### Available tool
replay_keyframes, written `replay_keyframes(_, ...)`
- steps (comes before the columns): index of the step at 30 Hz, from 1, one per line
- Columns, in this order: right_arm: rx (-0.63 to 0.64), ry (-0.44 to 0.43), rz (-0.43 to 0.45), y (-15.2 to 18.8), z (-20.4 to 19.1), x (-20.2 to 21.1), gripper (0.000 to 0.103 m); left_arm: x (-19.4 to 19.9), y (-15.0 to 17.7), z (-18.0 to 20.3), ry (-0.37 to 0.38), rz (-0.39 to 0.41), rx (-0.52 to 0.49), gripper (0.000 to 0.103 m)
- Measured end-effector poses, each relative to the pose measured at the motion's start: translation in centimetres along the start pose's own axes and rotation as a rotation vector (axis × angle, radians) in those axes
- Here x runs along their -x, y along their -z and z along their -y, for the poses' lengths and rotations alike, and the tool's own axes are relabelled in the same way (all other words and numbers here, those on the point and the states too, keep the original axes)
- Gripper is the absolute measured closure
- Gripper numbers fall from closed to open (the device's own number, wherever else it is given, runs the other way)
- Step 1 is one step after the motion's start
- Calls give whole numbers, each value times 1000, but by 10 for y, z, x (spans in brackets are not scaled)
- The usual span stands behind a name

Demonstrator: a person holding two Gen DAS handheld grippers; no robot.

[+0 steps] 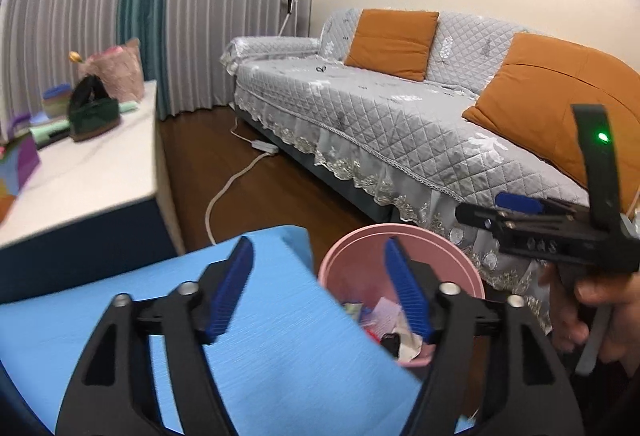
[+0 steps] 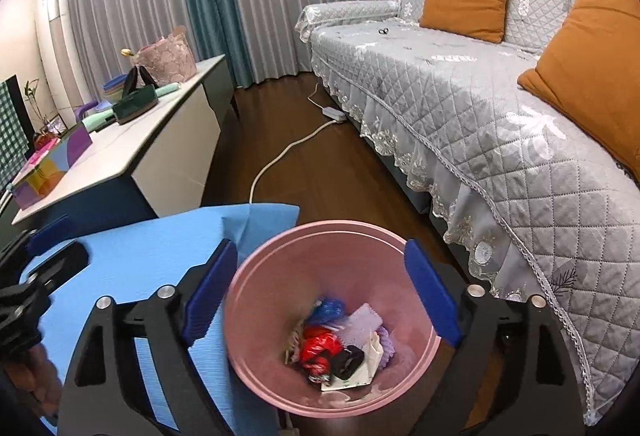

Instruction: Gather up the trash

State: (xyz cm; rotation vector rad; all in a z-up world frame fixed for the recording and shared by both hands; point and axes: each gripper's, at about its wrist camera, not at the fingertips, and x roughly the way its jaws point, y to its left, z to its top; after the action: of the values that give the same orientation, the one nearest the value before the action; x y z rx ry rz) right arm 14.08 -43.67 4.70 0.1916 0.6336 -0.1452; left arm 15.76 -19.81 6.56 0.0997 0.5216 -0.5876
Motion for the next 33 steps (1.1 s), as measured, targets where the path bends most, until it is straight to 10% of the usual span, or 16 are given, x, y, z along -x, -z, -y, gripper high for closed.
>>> replay_keyframes(6, 64, -46, 42, 2, -33, 41, 5, 69, 7, -26, -56, 55, 16, 9)
replay_keyframes(20, 155, -65, 112, 57, -116, 151, 5, 186, 69, -44, -192, 94, 183, 8)
replay_keyframes(33, 266, -71, 33, 134, -165, 161, 5, 221, 157, -48, -423, -37, 319, 8)
